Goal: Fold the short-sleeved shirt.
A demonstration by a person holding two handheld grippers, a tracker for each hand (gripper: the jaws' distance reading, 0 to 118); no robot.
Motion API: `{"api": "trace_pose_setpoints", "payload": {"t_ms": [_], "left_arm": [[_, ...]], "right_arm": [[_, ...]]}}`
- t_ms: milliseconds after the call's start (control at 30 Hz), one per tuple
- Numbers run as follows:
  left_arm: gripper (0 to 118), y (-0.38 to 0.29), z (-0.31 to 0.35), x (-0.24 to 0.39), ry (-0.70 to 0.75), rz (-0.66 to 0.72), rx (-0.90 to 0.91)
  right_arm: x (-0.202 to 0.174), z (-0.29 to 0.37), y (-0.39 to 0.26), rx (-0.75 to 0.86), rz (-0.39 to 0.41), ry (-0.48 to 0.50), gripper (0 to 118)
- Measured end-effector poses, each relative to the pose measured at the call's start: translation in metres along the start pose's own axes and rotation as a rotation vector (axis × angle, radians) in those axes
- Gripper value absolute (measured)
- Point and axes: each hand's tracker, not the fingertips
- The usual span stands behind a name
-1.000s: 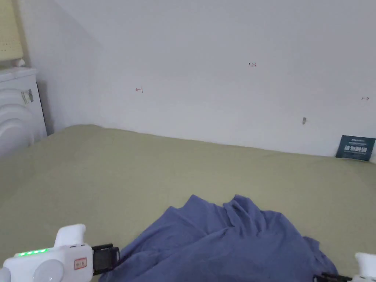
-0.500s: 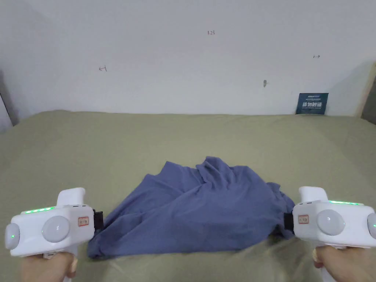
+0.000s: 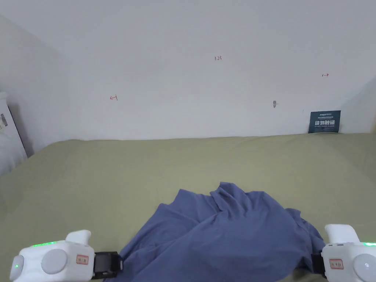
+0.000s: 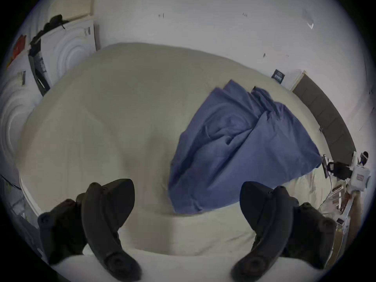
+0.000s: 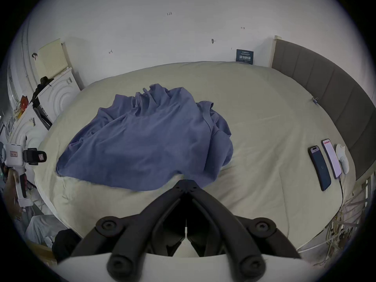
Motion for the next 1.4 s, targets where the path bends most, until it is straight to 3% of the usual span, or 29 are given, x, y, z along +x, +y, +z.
{"api": "trace_pose_setpoints", "payload": {"t_ms": [133, 200, 300, 400, 467, 533, 700, 867, 900, 967, 1000, 1033, 1100, 1200, 1233, 1267, 1300, 1333, 1367, 1400], "left_arm": [[108, -0.004, -0.034, 0.001, 0.036, -0.014, -0.046], [101, -0.007, -0.046, 0.003, 0.036, -0.022, -0.07], [67, -0.013, -0.059, 0.006, 0.002, -0.051, -0.126], [33, -0.018, -0.057, 0.01, 0.114, -0.101, -0.07], [27, -0.016, -0.053, 0.005, 0.03, -0.036, -0.045], [3, -0.016, -0.046, 0.0, -0.039, 0.032, -0.012], [3, -0.013, -0.034, 0.002, -0.031, 0.027, 0.03], [3, -0.014, -0.036, 0.002, -0.022, 0.031, 0.015], [3, -0.016, -0.038, 0.001, -0.022, 0.037, 0.009], [3, -0.018, -0.043, 0.001, -0.016, 0.038, 0.007], [3, -0.019, -0.047, 0.0, -0.011, 0.04, 0.001], [3, -0.02, -0.051, 0.0, -0.005, 0.041, -0.009], [3, -0.022, -0.06, 0.001, 0.007, 0.034, -0.031], [3, -0.025, -0.064, 0.001, 0.005, 0.038, -0.023], [3, -0.024, -0.063, 0.001, 0.004, 0.041, -0.022], [3, -0.024, -0.062, 0.0, 0.003, 0.04, -0.025], [3, -0.023, -0.061, -0.001, 0.002, 0.037, -0.026], [3, -0.022, -0.06, 0.001, 0.002, 0.035, -0.027], [3, -0.022, -0.06, 0.001, 0.002, 0.032, -0.03], [3, -0.022, -0.061, 0.001, 0.004, 0.028, -0.032]], "right_arm": [[0.0, -0.001, 0.0, -0.009, 0.002, 0.01, 0], [0.001, -0.004, 0.003, -0.013, 0.01, 0.012, 0], [0.004, -0.014, 0.012, -0.012, 0.011, 0.01, 0], [0.005, -0.029, 0.024, -0.021, -0.014, 0.026, 0], [0.003, -0.04, 0.04, -0.03, -0.006, 0.038, 0], [-0.003, -0.049, 0.065, -0.02, 0.052, 0.031, 0], [-0.02, -0.086, 0.16, 0.016, 0.205, 0.055, 0], [-0.04, -0.154, 0.255, -0.059, 0.353, 0.113, 1], [-0.044, -0.171, 0.269, -0.097, 0.407, 0.138, 9], [-0.055, -0.202, 0.286, -0.159, 0.477, 0.087, 83], [-0.059, -0.22, 0.29, -0.192, 0.497, 0.072, 111], [-0.059, -0.236, 0.29, -0.224, 0.498, 0.08, 116], [-0.062, -0.262, 0.291, -0.274, 0.49, 0.147, 107], [-0.062, -0.299, 0.276, -0.354, 0.531, 0.066, 106], [-0.062, -0.307, 0.27, -0.374, 0.563, 0.054, 100], [-0.063, -0.312, 0.264, -0.395, 0.593, 0.034, 86], [-0.057, -0.317, 0.257, -0.411, 0.6, 0.029, 61], [-0.057, -0.317, 0.255, -0.413, 0.583, 0.043, 25], [-0.055, -0.313, 0.254, -0.43, 0.534, 0.117, 6], [-0.055, -0.308, 0.252, -0.416, 0.491, 0.189, 5]]}}
